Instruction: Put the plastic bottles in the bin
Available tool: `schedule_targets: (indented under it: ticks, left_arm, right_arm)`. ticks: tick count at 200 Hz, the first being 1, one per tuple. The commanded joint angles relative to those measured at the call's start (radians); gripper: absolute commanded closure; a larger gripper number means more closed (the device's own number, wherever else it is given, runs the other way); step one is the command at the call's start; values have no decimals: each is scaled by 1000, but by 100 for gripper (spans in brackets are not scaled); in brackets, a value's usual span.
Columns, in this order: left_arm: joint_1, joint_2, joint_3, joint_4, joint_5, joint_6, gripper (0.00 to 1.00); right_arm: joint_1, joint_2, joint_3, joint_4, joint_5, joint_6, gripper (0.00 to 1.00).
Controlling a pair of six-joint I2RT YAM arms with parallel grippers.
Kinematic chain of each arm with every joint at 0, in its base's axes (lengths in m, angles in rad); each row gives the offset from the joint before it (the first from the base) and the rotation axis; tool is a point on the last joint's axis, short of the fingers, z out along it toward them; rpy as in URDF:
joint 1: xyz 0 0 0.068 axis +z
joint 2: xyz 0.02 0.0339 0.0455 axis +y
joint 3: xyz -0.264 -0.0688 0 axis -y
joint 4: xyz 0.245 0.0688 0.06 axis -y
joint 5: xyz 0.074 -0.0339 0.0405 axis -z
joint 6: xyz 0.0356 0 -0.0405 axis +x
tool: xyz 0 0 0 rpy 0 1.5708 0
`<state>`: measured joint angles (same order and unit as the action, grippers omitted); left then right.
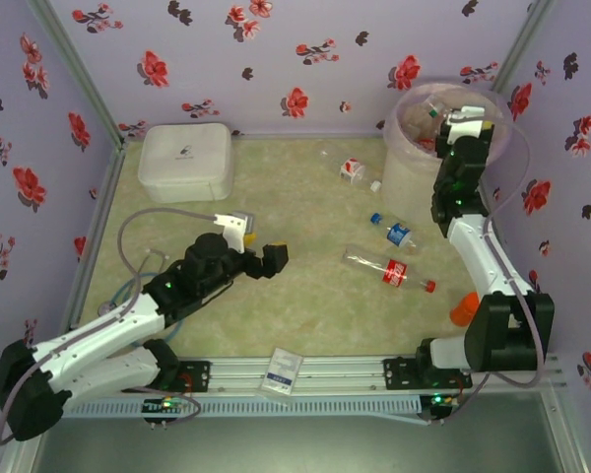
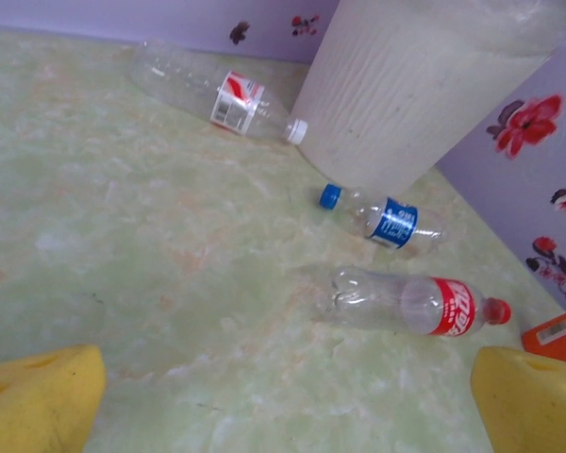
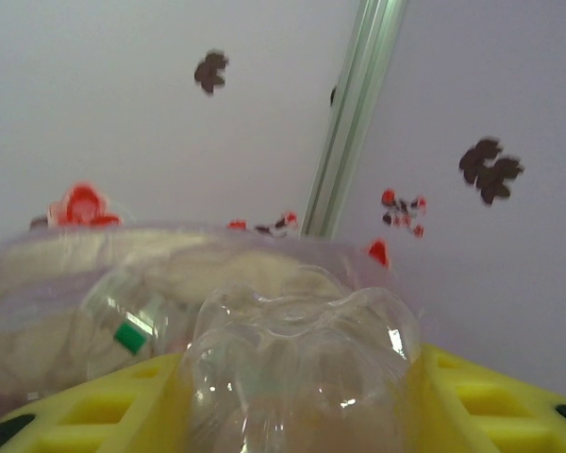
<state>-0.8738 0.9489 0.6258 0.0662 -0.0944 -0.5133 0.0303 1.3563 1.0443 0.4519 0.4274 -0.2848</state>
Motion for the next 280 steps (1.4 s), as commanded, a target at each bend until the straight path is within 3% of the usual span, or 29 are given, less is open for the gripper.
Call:
schedule_targets:
  ticks: [1, 26, 60, 101, 120, 157, 181, 228, 280]
  left_arm:
    - [10, 44, 40, 35, -6, 20, 0]
    - [10, 87, 64, 35, 18, 16, 0]
    - [17, 111, 60, 60, 17, 1, 0]
    - [24, 154, 81, 58, 38, -12, 0]
    - [25, 161, 75, 62, 45, -23, 0]
    - [29, 181, 92, 37, 66, -35, 0]
    - [30, 185, 92, 38, 66, -39, 0]
    - [38, 219, 97, 34, 77, -47, 0]
    - [47, 246, 108, 37, 108, -46, 0]
  right_arm:
    - [-24, 23, -12, 100, 34, 2, 98]
    - [-89, 74, 36, 38, 17, 83, 96]
    - [-156, 132, 156, -234, -64, 213, 79]
    - [-220, 200, 227, -435, -203, 334, 70]
    - [-234, 230, 280, -563, -252, 356, 53]
    - [-237, 211, 296, -633, -267, 342, 16]
    - [-237, 192, 373, -740, -281, 344, 1]
    - [-231, 100, 436, -809, -317, 352, 1]
    - [-189, -52, 370, -760, -201, 329, 1]
